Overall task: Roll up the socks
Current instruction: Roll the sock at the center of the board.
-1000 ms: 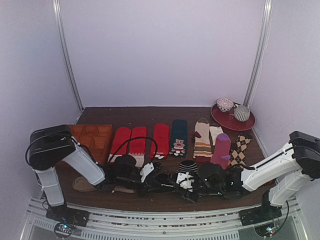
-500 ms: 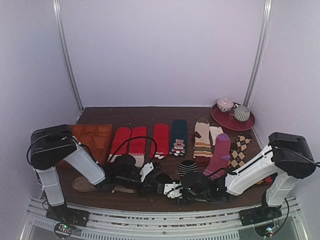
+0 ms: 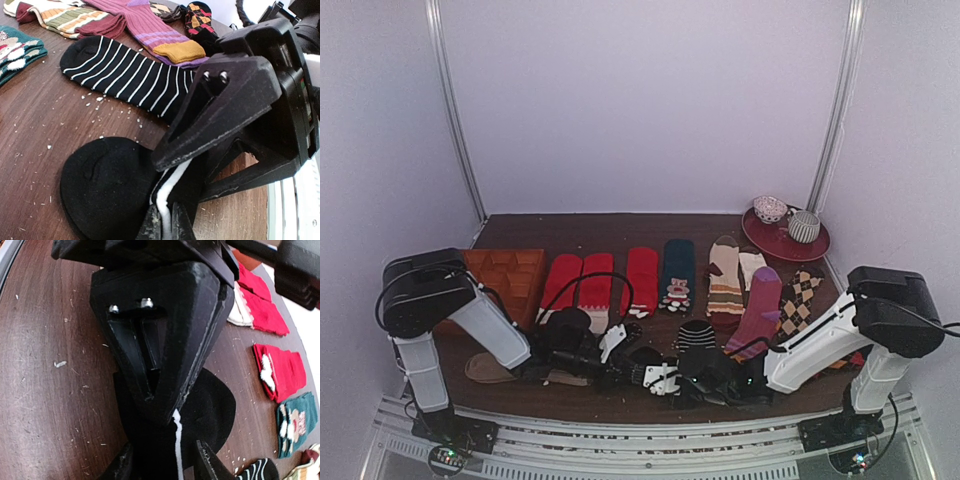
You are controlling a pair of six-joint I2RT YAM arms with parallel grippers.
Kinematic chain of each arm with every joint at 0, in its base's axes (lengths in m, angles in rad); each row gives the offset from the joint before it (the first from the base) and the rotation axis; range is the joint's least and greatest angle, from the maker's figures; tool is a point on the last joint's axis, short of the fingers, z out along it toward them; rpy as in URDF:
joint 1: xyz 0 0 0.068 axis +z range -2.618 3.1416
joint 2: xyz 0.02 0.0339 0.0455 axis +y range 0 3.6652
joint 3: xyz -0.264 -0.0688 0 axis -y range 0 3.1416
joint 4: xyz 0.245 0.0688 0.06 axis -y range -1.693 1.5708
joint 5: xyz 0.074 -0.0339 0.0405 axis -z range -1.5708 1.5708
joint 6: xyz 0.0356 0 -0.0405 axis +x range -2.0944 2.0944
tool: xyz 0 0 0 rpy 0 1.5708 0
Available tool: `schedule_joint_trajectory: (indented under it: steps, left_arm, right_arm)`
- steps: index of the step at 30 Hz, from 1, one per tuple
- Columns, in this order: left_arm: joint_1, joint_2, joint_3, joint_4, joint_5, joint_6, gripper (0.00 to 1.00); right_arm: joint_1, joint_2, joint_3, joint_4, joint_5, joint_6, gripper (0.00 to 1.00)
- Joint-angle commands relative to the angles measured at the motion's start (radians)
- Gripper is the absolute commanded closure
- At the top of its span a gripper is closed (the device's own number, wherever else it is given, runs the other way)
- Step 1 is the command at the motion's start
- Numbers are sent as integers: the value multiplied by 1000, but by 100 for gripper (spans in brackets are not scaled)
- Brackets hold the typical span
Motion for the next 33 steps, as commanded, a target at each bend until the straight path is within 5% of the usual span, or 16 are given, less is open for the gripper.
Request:
schedule_joint_trajectory:
  steps: [1,5,9,11,19,25,33]
  left_arm:
    - [-10,83,-55,-298,3,19,100]
    - [-9,83,-55,-300,6,21,100]
    - [-8,71,-60,-288,-7,22,99]
    - [-6,55,-63,-271,-23,26,87]
    - [-4,-180,-111,-173,-123,147,63]
    - [-21,-398,-161,-122,-170,294,58]
    - [-30,-334,-143,-31,-186,413,55]
  right_arm:
    - [-3,20,2,-27,29,-32,58]
    - [-4,73,60,-117,-29,-4,65]
    - [-11,99,78,-193,-59,71,93]
    - [-24,103,90,-238,-75,128,100]
    - [-110,57,137,-444,-261,341,100]
    - [-196,132,269,-696,-548,456,98]
    - [-308,194,310,-788,-874,535,96]
